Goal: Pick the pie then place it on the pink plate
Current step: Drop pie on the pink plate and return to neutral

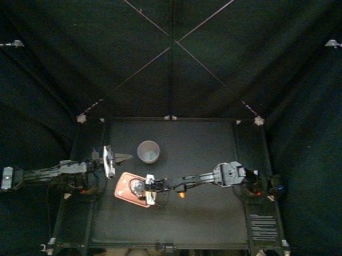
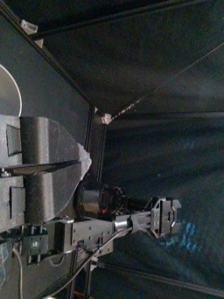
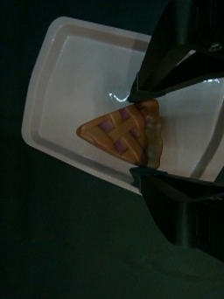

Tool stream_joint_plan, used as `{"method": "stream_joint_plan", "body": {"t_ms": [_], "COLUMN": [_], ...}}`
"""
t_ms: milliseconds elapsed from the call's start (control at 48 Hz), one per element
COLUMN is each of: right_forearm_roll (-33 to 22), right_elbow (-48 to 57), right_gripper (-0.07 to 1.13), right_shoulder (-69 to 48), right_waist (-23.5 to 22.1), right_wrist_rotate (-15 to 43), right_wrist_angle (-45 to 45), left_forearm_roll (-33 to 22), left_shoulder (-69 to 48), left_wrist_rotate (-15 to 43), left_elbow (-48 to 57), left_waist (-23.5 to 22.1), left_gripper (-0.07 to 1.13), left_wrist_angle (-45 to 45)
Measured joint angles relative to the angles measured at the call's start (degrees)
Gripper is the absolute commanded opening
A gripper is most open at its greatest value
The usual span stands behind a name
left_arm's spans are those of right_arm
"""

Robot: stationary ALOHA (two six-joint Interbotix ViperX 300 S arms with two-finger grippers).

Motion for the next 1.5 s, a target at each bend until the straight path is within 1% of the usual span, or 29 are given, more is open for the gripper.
{"method": "stream_joint_plan", "body": {"t_ms": [104,146,438,542,667,812,1042,1167,1292,1500], "right_forearm_roll": [0.00,-0.09,-1.76,-1.76,-0.35,1.05,0.88,1.85,2.55,3.16], "right_elbow": [-0.09,-0.09,0.09,2.02,7.21,15.56,31.46,38.14,43.95,49.31], "right_gripper": [0.96,0.97,0.97,0.97,0.97,0.97,0.97,0.97,0.97,0.97], "right_shoulder": [0.09,0.09,0.09,-0.70,-4.83,-11.95,-24.96,-30.15,-34.37,-41.92], "right_waist": [-0.26,-0.44,-0.79,-0.79,-0.88,-1.49,-2.02,-2.11,-2.81,-3.87], "right_wrist_rotate": [0.18,0.00,-0.18,0.00,0.53,2.81,3.60,3.69,3.78,3.60], "right_wrist_angle": [0.70,0.70,0.79,0.70,0.18,-3.78,-16.96,-21.71,-23.47,-23.91], "left_forearm_roll": [0.00,0.00,0.00,-0.09,0.00,-0.09,0.00,-0.09,-0.09,-0.09], "left_shoulder": [0.00,-0.09,0.00,-0.09,0.00,-0.09,-0.18,-0.18,-0.18,-0.18], "left_wrist_rotate": [0.00,-0.09,-0.09,-0.09,-0.18,-0.09,-0.18,-0.18,-0.26,-0.35], "left_elbow": [0.00,0.00,0.44,0.62,0.79,0.79,1.23,1.76,2.29,3.25], "left_waist": [0.09,0.00,0.00,0.00,0.09,0.09,0.09,0.00,0.00,-0.70], "left_gripper": [0.00,0.00,0.00,0.00,0.00,0.00,0.00,0.00,0.00,0.00], "left_wrist_angle": [0.00,0.00,0.00,0.00,0.00,0.00,0.88,1.23,1.23,1.93]}}
